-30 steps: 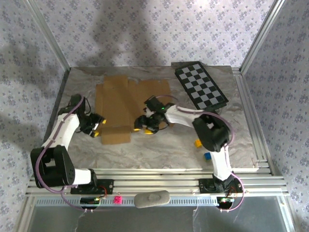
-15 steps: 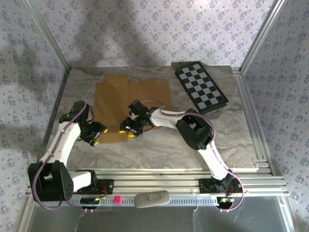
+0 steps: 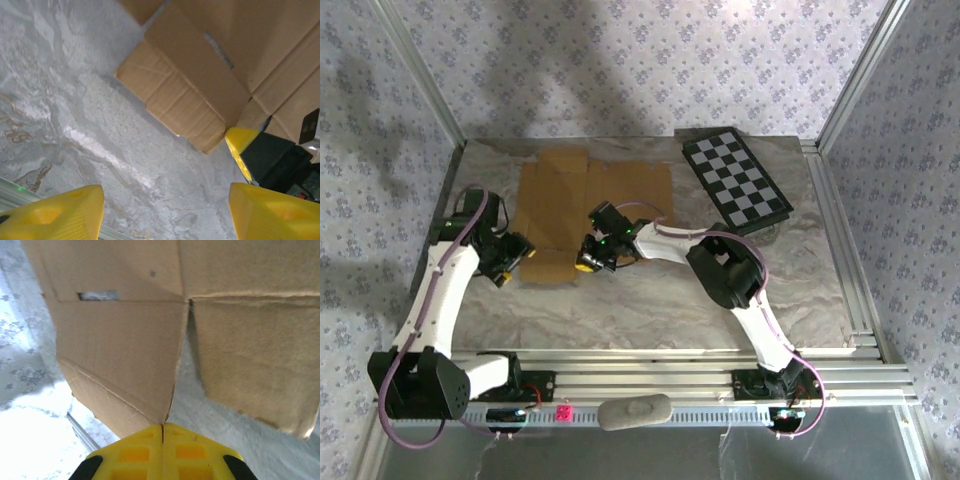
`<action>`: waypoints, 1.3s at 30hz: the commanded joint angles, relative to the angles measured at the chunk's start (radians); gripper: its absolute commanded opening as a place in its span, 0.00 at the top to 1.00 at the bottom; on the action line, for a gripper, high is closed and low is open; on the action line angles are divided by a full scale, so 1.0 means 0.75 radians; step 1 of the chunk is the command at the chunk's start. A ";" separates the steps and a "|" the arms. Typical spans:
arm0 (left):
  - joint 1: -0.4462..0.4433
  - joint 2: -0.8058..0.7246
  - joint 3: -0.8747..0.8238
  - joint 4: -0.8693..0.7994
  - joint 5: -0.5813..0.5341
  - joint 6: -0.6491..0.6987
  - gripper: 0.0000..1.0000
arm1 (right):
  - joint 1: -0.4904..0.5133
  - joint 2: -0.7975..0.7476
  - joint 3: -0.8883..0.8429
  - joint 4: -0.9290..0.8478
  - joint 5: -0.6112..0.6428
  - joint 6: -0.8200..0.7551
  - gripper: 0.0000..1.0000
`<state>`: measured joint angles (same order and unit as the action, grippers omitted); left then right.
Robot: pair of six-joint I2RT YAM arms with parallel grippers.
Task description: Fold the paper box
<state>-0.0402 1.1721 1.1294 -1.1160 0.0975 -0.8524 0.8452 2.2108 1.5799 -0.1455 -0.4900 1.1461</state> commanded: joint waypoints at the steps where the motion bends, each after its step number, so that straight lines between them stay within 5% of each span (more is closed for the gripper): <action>1: 0.010 -0.021 0.095 -0.093 -0.041 -0.014 0.31 | -0.047 -0.185 -0.032 0.004 0.029 0.033 1.00; 9: 0.122 -0.006 -0.027 0.176 0.157 -0.121 0.23 | -0.158 -0.408 -0.176 -0.015 -0.031 0.064 1.00; 14: 0.151 0.001 -0.241 0.467 0.355 -0.363 0.20 | -0.216 -0.473 -0.228 -0.050 -0.073 0.062 1.00; 23: 0.219 0.087 -0.289 0.703 0.380 -0.351 0.02 | -0.319 -0.571 -0.221 -0.101 -0.132 0.092 1.00; 29: 0.223 0.292 -0.369 1.111 0.579 -0.420 0.02 | -0.351 -0.604 -0.187 -0.133 -0.168 0.126 1.00; 39: 0.172 0.539 -0.368 1.538 0.649 -0.535 0.09 | -0.375 -0.668 -0.157 -0.177 -0.199 0.171 1.00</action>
<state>0.1097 1.5230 0.8341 -0.0925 0.5385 -1.2182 0.5751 1.7630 1.4303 -0.2600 -0.6113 1.2434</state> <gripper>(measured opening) 0.921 0.050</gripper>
